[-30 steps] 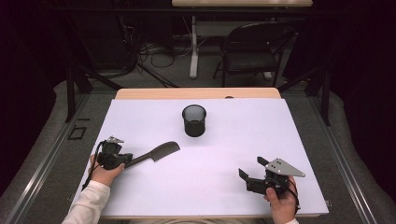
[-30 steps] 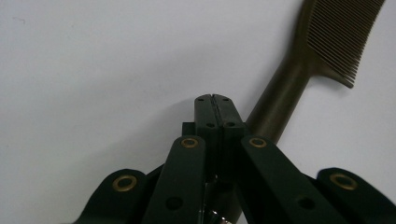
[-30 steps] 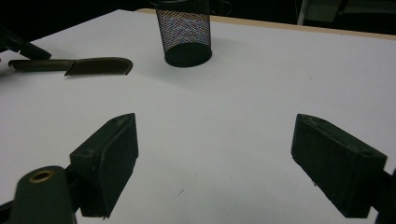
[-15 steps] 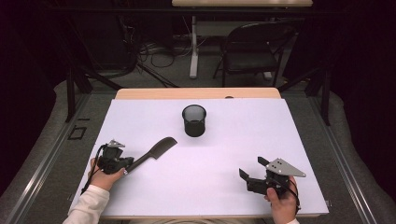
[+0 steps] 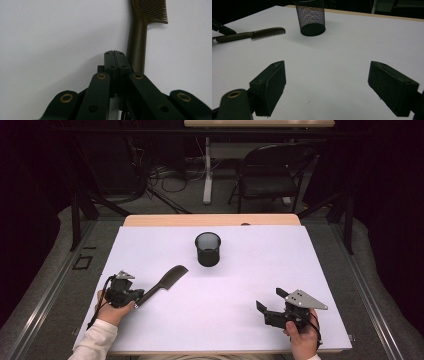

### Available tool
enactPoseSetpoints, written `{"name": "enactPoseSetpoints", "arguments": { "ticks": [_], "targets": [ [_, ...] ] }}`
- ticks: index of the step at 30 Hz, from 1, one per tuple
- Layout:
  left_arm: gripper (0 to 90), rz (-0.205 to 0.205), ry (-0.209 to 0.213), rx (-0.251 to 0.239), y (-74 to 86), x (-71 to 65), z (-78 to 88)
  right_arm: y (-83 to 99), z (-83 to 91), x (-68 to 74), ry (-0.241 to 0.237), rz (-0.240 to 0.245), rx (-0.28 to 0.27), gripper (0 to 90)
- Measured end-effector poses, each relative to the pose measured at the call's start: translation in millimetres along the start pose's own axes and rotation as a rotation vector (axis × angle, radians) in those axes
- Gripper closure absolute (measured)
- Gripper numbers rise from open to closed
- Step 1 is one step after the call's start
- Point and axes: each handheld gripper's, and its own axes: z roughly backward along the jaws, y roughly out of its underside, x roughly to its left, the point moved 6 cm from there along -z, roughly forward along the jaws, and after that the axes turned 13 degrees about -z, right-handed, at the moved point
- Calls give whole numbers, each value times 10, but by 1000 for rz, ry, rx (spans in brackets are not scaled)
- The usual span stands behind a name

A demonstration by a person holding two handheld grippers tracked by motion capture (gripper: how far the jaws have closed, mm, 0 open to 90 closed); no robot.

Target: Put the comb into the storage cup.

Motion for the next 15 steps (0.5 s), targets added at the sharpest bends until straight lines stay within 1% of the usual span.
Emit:
{"name": "enactPoseSetpoints", "arguments": {
  "ticks": [10,15],
  "targets": [
    [891,-9,-2,1,-1,9,17,3,-3,3,-1,6,1,147],
    [864,-4,-10,-21,-19,24,57,5,-6,3,-2,8,3,147]
  ]
}}
